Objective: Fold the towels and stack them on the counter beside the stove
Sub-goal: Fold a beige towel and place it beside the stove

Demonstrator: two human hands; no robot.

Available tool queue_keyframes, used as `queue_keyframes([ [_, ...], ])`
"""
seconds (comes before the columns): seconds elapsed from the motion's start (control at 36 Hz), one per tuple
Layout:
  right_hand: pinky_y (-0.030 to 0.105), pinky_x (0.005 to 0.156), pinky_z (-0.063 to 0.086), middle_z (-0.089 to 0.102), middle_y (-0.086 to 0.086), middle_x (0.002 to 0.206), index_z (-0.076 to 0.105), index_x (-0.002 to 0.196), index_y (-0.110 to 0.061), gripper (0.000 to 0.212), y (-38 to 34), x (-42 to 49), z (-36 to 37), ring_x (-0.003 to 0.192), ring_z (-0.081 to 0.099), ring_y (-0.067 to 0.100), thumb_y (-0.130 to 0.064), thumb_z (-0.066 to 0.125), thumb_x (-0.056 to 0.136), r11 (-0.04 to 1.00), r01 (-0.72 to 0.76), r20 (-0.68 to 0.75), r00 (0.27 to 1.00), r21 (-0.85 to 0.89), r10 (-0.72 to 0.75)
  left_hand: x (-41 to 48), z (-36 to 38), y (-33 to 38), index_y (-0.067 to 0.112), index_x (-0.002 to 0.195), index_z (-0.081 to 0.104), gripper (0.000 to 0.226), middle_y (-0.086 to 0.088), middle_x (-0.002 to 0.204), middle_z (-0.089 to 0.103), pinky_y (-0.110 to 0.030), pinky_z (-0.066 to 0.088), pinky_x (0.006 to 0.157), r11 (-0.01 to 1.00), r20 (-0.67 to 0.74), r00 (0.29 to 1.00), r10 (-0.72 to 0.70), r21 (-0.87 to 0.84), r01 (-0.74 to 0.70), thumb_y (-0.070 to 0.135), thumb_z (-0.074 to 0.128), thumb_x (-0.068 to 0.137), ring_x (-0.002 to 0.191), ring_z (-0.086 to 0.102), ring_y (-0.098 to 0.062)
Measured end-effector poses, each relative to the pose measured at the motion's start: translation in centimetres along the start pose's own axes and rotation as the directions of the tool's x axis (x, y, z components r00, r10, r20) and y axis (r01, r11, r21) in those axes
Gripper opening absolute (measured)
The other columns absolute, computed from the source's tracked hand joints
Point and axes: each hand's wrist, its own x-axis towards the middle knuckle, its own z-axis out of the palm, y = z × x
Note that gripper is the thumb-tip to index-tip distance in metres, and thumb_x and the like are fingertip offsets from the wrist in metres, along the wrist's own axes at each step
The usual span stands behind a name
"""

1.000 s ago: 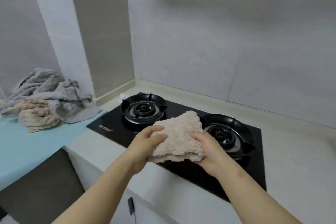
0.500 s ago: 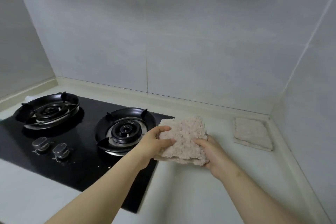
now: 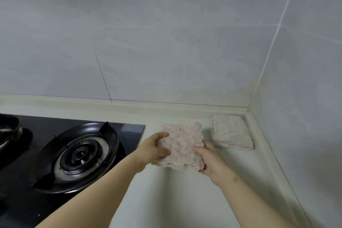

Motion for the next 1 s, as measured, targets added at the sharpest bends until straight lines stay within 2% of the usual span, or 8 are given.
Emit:
queue_keyframes([
  [0.22,0.025,0.056,0.046,0.062,-0.001,0.093,0.056,0.099,-0.021,0.018,-0.3,5.4,0.9,0.075,0.059,0.012,-0.006,0.051,0.091,0.999,0.021,-0.101,0.995,-0.048,-0.025,6.0,-0.8,-0.3,0.026,0.133,0.043,0.054,-0.004,0.128,0.044,-0.013,0.048,0.061,0.994,0.005,1.0,0.0,0.111,-0.001,-0.002,0.054,0.088,0.095,0.054,-0.017],
  [0.36,0.029,0.066,0.044,0.058,0.003,0.091,0.054,0.083,-0.022,0.018,-0.5,9.4,0.9,0.082,0.055,0.021,-0.006,0.052,0.089,0.99,0.073,-0.225,0.969,-0.12,-0.099,10.2,-1.0,-0.5,0.027,0.126,0.049,0.054,-0.008,0.127,0.048,-0.022,0.051,0.077,1.0,-0.001,1.0,-0.009,0.018,0.009,-0.005,0.059,0.084,0.098,0.056,-0.021],
  [0.56,0.043,0.078,0.052,0.045,-0.01,0.079,0.043,0.101,-0.021,0.023,-1.2,12.5,0.6,0.067,0.046,0.009,-0.005,0.053,0.087,0.962,0.077,-0.327,0.931,-0.263,-0.164,14.2,-0.4,-0.7,0.021,0.137,0.041,0.06,-0.006,0.126,0.044,-0.014,0.049,0.07,0.996,0.045,0.998,-0.051,0.076,0.048,-0.004,0.057,0.086,0.1,0.055,-0.018],
  [0.67,0.049,0.077,0.055,0.047,-0.015,0.074,0.046,0.101,-0.023,0.022,-0.6,13.0,0.6,0.07,0.052,0.015,-0.013,0.057,0.085,0.919,0.054,-0.376,0.902,-0.39,-0.213,15.5,-0.4,-1.0,0.017,0.138,0.041,0.059,-0.005,0.14,0.035,-0.031,0.04,0.105,0.98,0.036,0.999,-0.038,0.197,0.031,0.0,0.059,0.085,0.128,0.042,-0.024],
  [0.78,0.05,0.077,0.055,0.05,-0.011,0.072,0.045,0.096,-0.022,0.015,-0.4,13.3,0.7,0.075,0.056,0.024,-0.019,0.056,0.085,0.901,0.055,-0.39,0.889,-0.431,-0.24,15.6,-0.2,-0.9,0.025,0.135,0.044,0.062,0.003,0.152,0.012,-0.04,0.031,0.112,0.955,-0.024,0.997,-0.077,0.286,0.081,0.021,0.065,0.077,0.135,0.03,-0.027],
  [0.83,0.048,0.079,0.053,0.056,0.0,0.078,0.043,0.093,-0.021,0.011,-0.3,13.2,0.9,0.082,0.058,0.03,-0.022,0.053,0.088,0.89,0.066,-0.383,0.887,-0.452,-0.26,15.2,0.0,-0.7,0.035,0.134,0.044,0.068,0.01,0.155,-0.002,-0.043,0.026,0.113,0.946,-0.061,0.991,-0.115,0.297,0.128,0.033,0.066,0.07,0.14,0.019,-0.028],
  [0.92,0.03,0.072,0.042,0.058,0.009,0.092,0.043,0.097,-0.014,0.012,-0.3,12.7,1.2,0.081,0.053,0.027,-0.023,0.049,0.092,0.881,0.076,-0.373,0.887,-0.467,-0.274,14.2,0.3,-0.4,0.039,0.135,0.041,0.058,0.01,0.156,-0.009,-0.044,0.025,0.112,0.948,-0.114,0.988,-0.101,0.29,0.13,0.033,0.065,0.082,0.142,0.007,-0.029],
  [1.0,0.026,0.071,0.035,0.057,0.013,0.105,0.046,0.117,-0.004,0.031,-0.3,11.3,1.9,0.085,0.051,0.024,-0.019,0.053,0.09,0.888,0.093,-0.363,0.89,-0.45,-0.277,12.1,0.3,0.1,0.036,0.135,0.04,0.051,0.006,0.156,-0.008,-0.042,0.032,0.103,0.932,-0.197,0.978,-0.063,0.338,0.128,0.033,0.059,0.088,0.14,0.011,-0.03],
])
